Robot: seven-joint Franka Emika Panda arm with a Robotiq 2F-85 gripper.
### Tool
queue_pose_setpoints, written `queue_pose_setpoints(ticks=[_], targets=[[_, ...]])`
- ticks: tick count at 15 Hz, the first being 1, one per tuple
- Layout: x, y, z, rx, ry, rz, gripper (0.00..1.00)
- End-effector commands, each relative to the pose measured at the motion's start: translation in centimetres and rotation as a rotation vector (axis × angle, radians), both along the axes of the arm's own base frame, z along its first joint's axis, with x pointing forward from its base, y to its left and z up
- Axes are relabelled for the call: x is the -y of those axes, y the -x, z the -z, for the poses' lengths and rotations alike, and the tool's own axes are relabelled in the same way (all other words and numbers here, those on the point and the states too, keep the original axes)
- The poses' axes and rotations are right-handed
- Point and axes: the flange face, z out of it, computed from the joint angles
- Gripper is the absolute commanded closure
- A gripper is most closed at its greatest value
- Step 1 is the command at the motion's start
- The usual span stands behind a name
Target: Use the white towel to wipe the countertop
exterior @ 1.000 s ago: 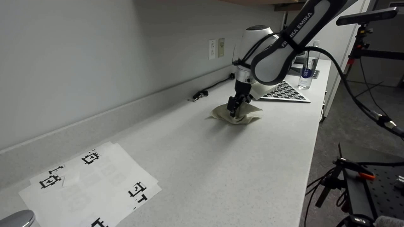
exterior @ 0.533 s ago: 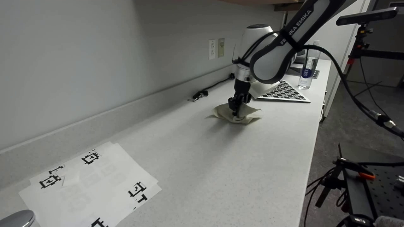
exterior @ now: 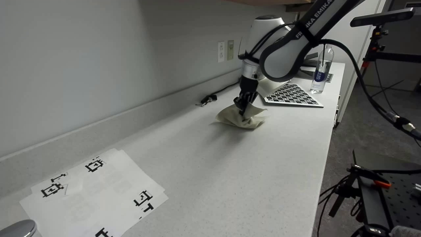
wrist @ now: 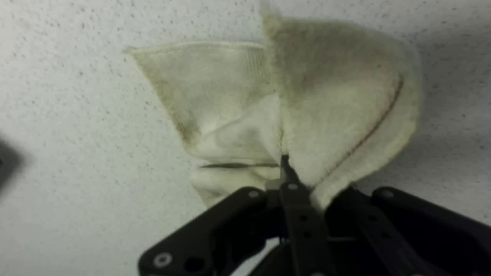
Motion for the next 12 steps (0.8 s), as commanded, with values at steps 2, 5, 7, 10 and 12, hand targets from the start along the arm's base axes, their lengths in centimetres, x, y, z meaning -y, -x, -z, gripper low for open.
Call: queue_pose_setpoints(ticks=[2, 5, 7, 10, 12], targets=[[-5.3, -0.1, -4.7, 0.094, 0.041, -0.15, 0.98], [-9.7, 0.0, -7.1, 0.14, 0.054, -0.252, 0.98], [-12.3, 0.3, -8.1, 0.153, 0.049, -0.308, 0.98], [-15.5, 1.5, -8.0, 0.138, 0.024, -0.373, 0.98], [-16.9, 2.3, -7.3, 0.113, 0.005, -0.409, 0.98]])
